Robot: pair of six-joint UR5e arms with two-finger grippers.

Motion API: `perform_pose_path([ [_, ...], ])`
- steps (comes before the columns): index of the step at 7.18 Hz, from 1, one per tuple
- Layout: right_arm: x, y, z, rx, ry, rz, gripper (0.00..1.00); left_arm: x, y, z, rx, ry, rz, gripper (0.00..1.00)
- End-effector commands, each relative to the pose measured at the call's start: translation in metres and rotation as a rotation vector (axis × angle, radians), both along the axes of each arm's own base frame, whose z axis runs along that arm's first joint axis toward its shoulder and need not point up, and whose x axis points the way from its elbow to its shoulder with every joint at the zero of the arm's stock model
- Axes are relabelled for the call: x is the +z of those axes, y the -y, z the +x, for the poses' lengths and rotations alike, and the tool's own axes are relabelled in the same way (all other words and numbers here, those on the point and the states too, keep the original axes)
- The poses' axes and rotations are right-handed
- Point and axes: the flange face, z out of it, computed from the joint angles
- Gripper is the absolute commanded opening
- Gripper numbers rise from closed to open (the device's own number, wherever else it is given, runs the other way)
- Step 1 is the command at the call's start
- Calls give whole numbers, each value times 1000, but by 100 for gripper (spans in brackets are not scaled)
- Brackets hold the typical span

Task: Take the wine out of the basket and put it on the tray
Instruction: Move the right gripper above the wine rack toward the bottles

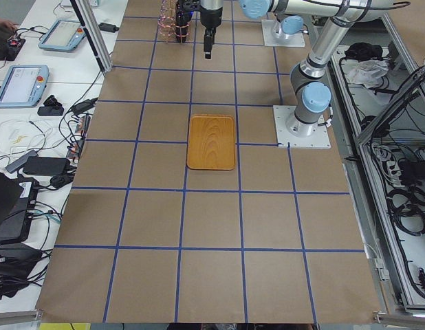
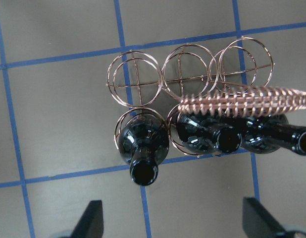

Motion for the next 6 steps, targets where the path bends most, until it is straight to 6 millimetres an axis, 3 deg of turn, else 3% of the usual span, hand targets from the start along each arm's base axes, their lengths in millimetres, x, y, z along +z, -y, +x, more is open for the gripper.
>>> perform_pose_path([
  [1, -30, 32, -12, 10, -2, 17, 97, 0, 0, 0, 0, 0, -1, 100],
  [2, -52, 47, -21, 59, -12, 22, 94, -1, 1, 1, 2, 0, 4, 100],
  [5, -76, 40, -65, 48, -4, 75, 85, -1, 0, 1, 2, 0, 2, 100],
  [6, -79, 39, -65, 45, -2, 84, 76, -2, 0, 1, 2, -1, 5, 100],
])
